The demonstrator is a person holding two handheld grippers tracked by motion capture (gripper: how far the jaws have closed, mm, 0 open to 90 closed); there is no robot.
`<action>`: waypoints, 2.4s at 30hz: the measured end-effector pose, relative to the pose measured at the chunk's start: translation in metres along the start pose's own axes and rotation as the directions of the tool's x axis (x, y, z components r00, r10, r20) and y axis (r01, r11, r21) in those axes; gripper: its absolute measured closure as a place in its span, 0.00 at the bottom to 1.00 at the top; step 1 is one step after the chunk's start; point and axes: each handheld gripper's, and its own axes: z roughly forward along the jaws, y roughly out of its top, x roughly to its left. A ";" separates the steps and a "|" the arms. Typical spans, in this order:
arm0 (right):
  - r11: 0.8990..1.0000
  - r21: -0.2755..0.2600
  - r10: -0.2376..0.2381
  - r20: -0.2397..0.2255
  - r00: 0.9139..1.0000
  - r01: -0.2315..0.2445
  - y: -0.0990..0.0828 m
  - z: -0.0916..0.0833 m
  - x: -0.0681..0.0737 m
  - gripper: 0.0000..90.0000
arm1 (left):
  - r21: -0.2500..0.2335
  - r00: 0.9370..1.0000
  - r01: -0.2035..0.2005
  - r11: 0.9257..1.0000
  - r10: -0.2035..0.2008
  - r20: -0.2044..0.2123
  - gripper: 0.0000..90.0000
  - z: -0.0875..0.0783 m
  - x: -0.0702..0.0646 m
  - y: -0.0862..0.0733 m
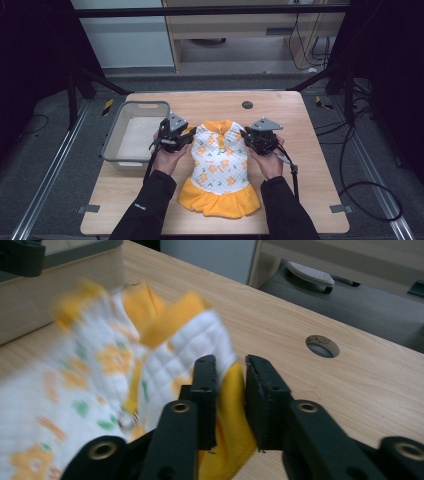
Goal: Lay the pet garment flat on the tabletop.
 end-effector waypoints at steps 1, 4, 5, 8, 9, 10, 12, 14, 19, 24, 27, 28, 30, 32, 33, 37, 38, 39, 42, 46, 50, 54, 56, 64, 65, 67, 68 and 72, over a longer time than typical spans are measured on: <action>1.000 0.003 0.004 0.012 1.000 -0.004 0.000 0.002 -0.001 0.76 | 0.003 1.000 0.000 1.000 0.000 -0.010 0.61 0.001 0.000 0.000; 1.000 0.023 -0.010 0.025 1.000 0.010 -0.005 0.001 -0.003 0.72 | 0.006 1.000 0.015 1.000 -0.016 0.008 0.57 -0.004 0.003 -0.002; 1.000 0.028 -0.008 0.022 1.000 0.008 -0.008 -0.002 -0.003 0.71 | 0.008 1.000 0.020 1.000 -0.020 0.017 0.56 -0.008 0.004 -0.004; 0.999 0.034 0.006 0.003 1.000 -0.006 -0.014 -0.012 -0.005 0.70 | 0.013 0.999 0.013 1.000 -0.013 0.038 0.56 -0.018 0.004 -0.007; 0.999 0.035 0.006 0.000 1.000 -0.006 -0.016 -0.015 -0.006 0.69 | 0.015 0.998 0.013 1.000 -0.014 0.054 0.57 -0.022 0.004 -0.009; 0.999 0.042 0.012 -0.004 1.000 -0.012 -0.017 -0.019 -0.007 0.68 | 0.016 0.998 0.013 1.000 -0.014 0.068 0.57 -0.026 0.004 -0.011; 0.999 0.044 0.022 -0.021 1.000 -0.021 -0.021 -0.028 -0.007 0.68 | 0.017 0.995 0.004 1.000 -0.006 0.095 0.58 -0.038 0.003 -0.017; 0.998 0.052 0.030 -0.039 0.999 -0.027 -0.025 -0.037 -0.006 0.67 | 0.020 0.992 0.012 1.000 -0.014 0.122 0.60 -0.047 0.002 -0.023; 0.996 0.073 0.049 -0.085 0.995 -0.042 -0.038 -0.057 0.002 0.64 | 0.057 0.982 0.000 0.998 -0.011 0.188 0.62 -0.065 -0.003 -0.049; 0.994 0.101 0.051 -0.128 0.990 -0.039 -0.056 -0.071 0.013 0.62 | 0.111 0.973 -0.014 0.994 -0.012 0.229 0.67 -0.073 -0.010 -0.076; 0.992 0.120 0.061 -0.155 0.986 -0.042 -0.070 -0.076 0.020 0.61 | 0.139 0.968 -0.014 0.990 -0.021 0.249 0.68 -0.076 -0.013 -0.092; 0.991 0.128 0.065 -0.163 0.984 -0.045 -0.073 -0.077 0.022 0.61 | 0.152 0.967 -0.023 0.988 -0.017 0.254 0.68 -0.076 -0.015 -0.096; 0.988 0.150 0.063 -0.188 0.980 -0.035 -0.082 -0.078 0.026 0.61 | 0.177 0.964 -0.031 0.984 -0.017 0.264 0.69 -0.076 -0.018 -0.104; 0.983 0.183 0.055 -0.202 0.978 -0.017 -0.091 -0.077 0.030 0.60 | 0.206 0.960 -0.033 0.978 -0.026 0.278 0.69 -0.074 -0.022 -0.112; 0.980 0.198 0.069 -0.213 0.975 -0.026 -0.096 -0.077 0.032 0.60 | 0.219 0.959 -0.037 0.975 -0.027 0.283 0.70 -0.073 -0.024 -0.115; 0.971 0.237 0.060 -0.231 0.971 -0.004 -0.108 -0.077 0.039 0.61 | 0.268 0.955 -0.047 0.962 -0.036 0.295 0.72 -0.066 -0.029 -0.122; 0.970 0.242 0.057 -0.236 0.970 0.002 -0.111 -0.077 0.040 0.61 | 0.274 0.954 -0.052 0.960 -0.034 0.298 0.73 -0.066 -0.030 -0.123; 0.968 0.253 0.059 -0.236 0.970 0.002 -0.113 -0.077 0.042 0.62 | 0.279 0.952 -0.055 0.959 -0.034 0.305 0.74 -0.065 -0.031 -0.124; 0.961 0.278 0.068 -0.244 0.967 0.003 -0.119 -0.076 0.045 0.64 | 0.297 0.949 -0.065 0.953 -0.032 0.312 0.76 -0.064 -0.035 -0.127; 0.953 0.303 0.068 -0.246 0.967 0.010 -0.123 -0.072 0.048 0.71 | 0.325 0.947 -0.070 0.943 -0.040 0.319 0.86 -0.061 -0.038 -0.130; 0.948 0.317 0.076 -0.237 0.969 0.003 -0.122 -0.072 0.048 0.85 | 0.336 0.944 -0.071 0.939 -0.046 0.327 0.92 -0.062 -0.040 -0.130; 0.945 0.328 0.080 -0.234 0.969 0.001 -0.120 -0.073 0.046 0.95 | 0.348 0.937 -0.078 0.934 -0.050 0.345 0.94 -0.065 -0.042 -0.131; 0.947 0.322 0.071 -0.227 0.971 0.006 -0.120 -0.073 0.044 0.96 | 0.348 0.935 -0.083 0.934 -0.047 0.352 0.94 -0.068 -0.045 -0.131; 0.945 0.327 0.062 -0.183 0.981 0.001 -0.120 -0.078 0.038 0.92 | 0.326 0.933 -0.117 0.938 -0.008 0.359 0.92 -0.077 -0.059 -0.134; 0.946 0.323 0.061 -0.184 0.981 0.002 -0.120 -0.078 0.037 0.90 | 0.318 0.933 -0.115 0.941 -0.007 0.359 0.89 -0.077 -0.059 -0.134; 0.952 0.307 0.064 -0.181 0.981 -0.006 -0.117 -0.081 0.036 0.89 | 0.286 0.939 -0.108 0.952 0.004 0.344 0.84 -0.080 -0.056 -0.133; 0.957 0.291 0.066 -0.183 0.981 -0.009 -0.116 -0.082 0.035 0.89 | 0.268 0.940 -0.104 0.958 0.007 0.341 0.82 -0.082 -0.054 -0.131; 0.974 0.222 0.077 -0.172 0.982 -0.038 -0.109 -0.086 0.028 0.89 | 0.179 0.951 -0.059 0.982 0.000 0.310 0.78 -0.087 -0.042 -0.119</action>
